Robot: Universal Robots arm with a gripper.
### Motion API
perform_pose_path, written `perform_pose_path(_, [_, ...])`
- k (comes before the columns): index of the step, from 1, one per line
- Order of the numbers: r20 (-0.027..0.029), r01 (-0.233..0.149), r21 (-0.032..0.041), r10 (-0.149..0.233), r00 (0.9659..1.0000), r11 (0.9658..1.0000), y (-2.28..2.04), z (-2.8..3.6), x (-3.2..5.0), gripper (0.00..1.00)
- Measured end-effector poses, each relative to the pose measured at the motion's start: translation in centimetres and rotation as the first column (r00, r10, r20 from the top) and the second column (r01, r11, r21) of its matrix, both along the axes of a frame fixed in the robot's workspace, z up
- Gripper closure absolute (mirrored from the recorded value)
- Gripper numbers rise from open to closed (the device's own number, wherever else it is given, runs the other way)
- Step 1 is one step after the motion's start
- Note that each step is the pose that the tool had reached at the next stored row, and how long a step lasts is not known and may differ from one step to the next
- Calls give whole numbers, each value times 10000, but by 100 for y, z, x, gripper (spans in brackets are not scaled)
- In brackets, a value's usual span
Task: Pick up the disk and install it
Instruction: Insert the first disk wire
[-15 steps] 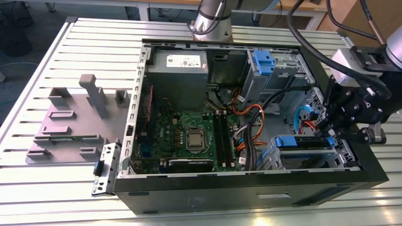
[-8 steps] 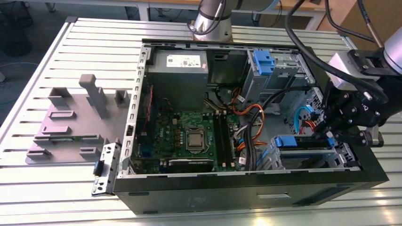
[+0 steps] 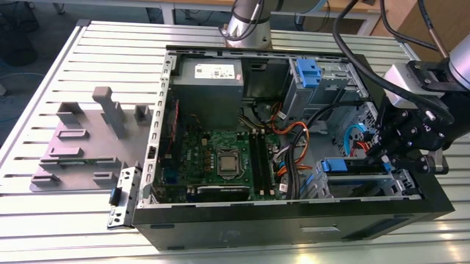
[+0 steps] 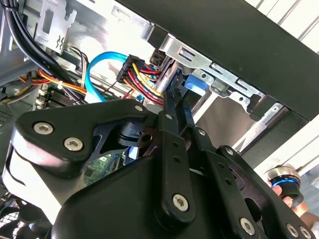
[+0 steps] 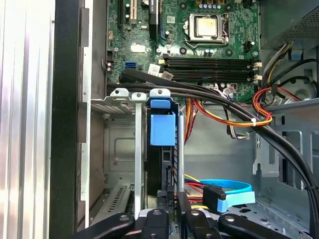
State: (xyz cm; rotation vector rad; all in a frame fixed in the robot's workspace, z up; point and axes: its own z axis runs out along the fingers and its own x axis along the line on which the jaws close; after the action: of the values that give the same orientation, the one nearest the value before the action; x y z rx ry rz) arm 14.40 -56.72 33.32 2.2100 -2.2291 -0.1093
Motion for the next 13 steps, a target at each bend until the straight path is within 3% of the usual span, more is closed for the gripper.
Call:
perform_pose_path(3, [12,-25,-10,25,10000,10000,1,30,0,81])
perform_pose_path(13, [10,-61,-66,61,10000,10000,-2,29,0,81])
